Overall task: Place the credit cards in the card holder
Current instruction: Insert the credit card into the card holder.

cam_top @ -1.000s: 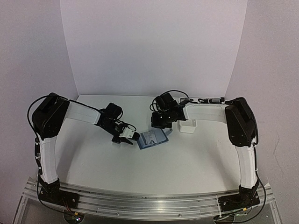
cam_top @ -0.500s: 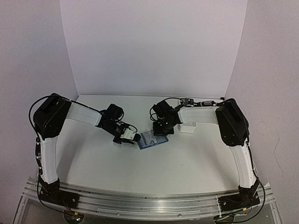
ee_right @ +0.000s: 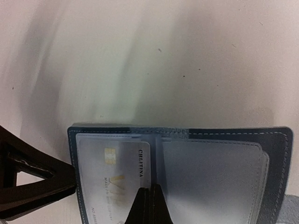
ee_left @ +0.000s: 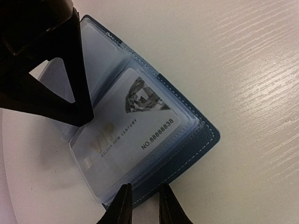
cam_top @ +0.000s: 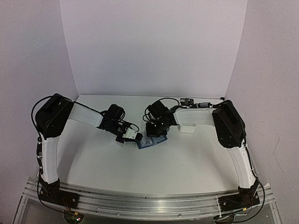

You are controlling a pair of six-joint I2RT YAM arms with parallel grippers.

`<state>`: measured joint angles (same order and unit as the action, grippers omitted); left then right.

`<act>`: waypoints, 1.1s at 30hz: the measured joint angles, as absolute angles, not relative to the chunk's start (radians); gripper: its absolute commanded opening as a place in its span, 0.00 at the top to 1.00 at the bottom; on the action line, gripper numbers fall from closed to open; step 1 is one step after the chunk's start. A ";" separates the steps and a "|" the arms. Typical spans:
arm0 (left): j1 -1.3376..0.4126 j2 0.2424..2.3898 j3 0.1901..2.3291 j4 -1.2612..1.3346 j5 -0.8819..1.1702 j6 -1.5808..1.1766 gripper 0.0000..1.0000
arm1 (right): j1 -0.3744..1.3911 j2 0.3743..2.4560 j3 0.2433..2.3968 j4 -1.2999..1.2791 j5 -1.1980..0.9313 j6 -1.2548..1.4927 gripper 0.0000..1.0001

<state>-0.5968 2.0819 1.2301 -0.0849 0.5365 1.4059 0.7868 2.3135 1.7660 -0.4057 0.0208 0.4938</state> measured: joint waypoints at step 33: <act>-0.568 2.046 1.249 -0.208 0.520 1.321 0.74 | 0.801 1.812 1.456 -0.402 0.138 0.700 0.21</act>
